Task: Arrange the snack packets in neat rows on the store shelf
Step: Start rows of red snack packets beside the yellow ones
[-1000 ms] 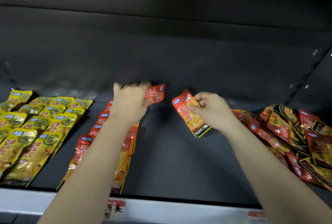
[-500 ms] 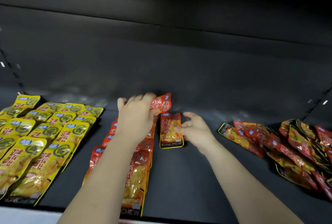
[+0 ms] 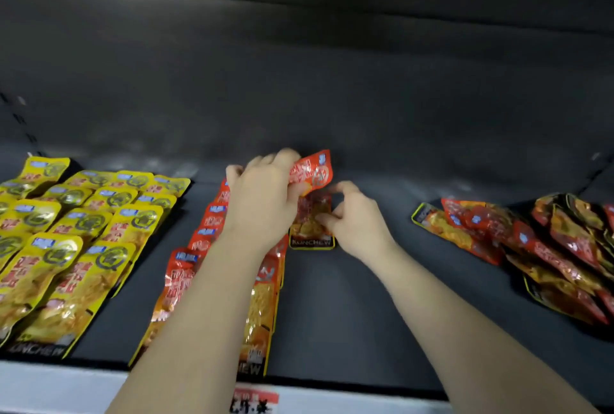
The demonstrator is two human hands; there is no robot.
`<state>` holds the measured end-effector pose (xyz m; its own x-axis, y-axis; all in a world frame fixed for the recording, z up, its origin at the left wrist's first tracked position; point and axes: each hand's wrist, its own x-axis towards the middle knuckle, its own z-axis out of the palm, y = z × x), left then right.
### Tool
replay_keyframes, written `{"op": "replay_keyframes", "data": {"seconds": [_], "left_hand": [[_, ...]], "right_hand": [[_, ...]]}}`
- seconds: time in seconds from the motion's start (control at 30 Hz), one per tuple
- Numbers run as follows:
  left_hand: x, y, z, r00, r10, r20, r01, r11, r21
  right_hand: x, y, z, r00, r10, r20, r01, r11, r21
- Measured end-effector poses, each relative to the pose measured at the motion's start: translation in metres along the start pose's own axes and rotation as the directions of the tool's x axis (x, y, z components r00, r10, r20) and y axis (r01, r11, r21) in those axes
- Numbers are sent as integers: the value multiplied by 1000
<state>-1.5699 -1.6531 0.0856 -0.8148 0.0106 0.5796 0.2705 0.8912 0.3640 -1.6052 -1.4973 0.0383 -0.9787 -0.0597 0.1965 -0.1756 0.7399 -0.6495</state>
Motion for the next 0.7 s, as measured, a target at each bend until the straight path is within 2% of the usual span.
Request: {"op": "replay_keyframes", "data": {"seconds": [0.2,0.33,0.47,0.57,0.7], "left_hand": [[-1,-1,-3,999,-1,-40,1,1000,-22],[-1,-2,-2,999,38,-16,-38,999,-20],[-2,-1,-4,998,43,-38,-45,997,-57],[-1,-1,-5,999,0,-46,-7,989,-151],[-3,0,-12,995,-84,-53,55,912,-407]], "right_hand": [[0,-1,-1,1000,-28,4,28,999,-35],[2,-1,-5,999,-44,16,45,992,-118],[2,3,-11,991,-130,21,132,978,-160],[6,7,-21,985,-166,40,171,957,-236],[10,15,-34,988,-151,16,149,948,-281]]}}
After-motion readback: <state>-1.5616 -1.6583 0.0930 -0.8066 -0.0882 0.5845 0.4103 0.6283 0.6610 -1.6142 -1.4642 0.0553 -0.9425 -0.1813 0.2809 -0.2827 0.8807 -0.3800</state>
